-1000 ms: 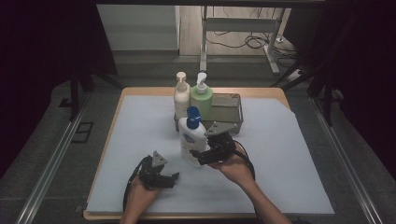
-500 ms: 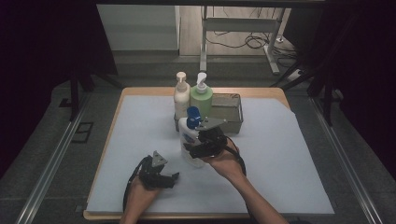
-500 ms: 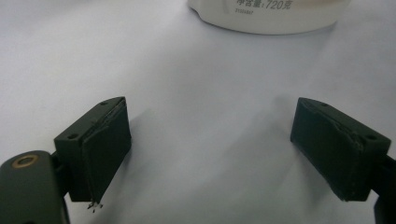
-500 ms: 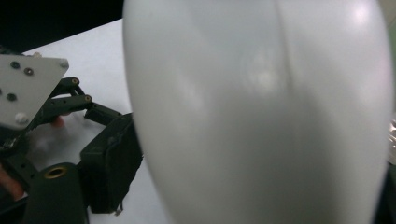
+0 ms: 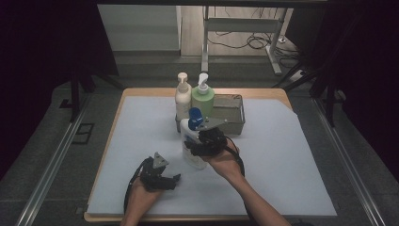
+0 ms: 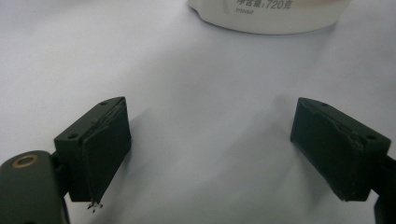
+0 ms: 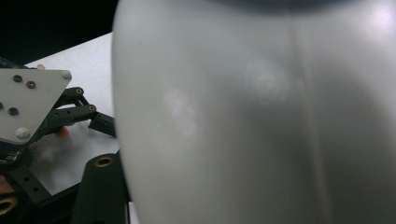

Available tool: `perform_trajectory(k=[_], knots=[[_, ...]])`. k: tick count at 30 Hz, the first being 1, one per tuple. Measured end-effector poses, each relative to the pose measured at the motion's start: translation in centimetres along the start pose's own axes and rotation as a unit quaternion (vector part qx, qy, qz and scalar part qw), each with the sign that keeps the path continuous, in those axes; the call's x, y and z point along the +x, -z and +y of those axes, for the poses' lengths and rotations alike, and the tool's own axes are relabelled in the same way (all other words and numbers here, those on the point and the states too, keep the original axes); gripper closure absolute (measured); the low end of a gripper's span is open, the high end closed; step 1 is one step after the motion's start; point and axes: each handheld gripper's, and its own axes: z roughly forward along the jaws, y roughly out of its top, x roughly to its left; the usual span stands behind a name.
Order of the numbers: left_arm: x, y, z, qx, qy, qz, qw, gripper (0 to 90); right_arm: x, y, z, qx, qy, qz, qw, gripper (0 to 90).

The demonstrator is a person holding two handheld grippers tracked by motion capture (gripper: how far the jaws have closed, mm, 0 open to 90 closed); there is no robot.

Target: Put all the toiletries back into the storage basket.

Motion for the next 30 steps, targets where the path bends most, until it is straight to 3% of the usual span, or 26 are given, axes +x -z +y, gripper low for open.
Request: perform_trajectory(k=[8, 17, 30], knots=[[0.0, 0.0, 0.0, 0.0, 0.0, 0.0, 1.0, 12.1, 0.0, 0.5, 0.0, 0.001, -0.003, -0.002, 1.0, 40.2], [0.0, 0.0, 0.0, 0.0, 0.0, 0.0, 1.0, 12.1, -0.9, 2.4, 0.4, 0.001, -0.007, -0.004, 1.0, 40.3], [0.0, 0.0, 0.0, 0.001, -0.002, -0.001, 1.0, 12.1, -3.2, 4.9, 0.2, -0.003, -0.023, -0.021, 0.9995, 40.4]])
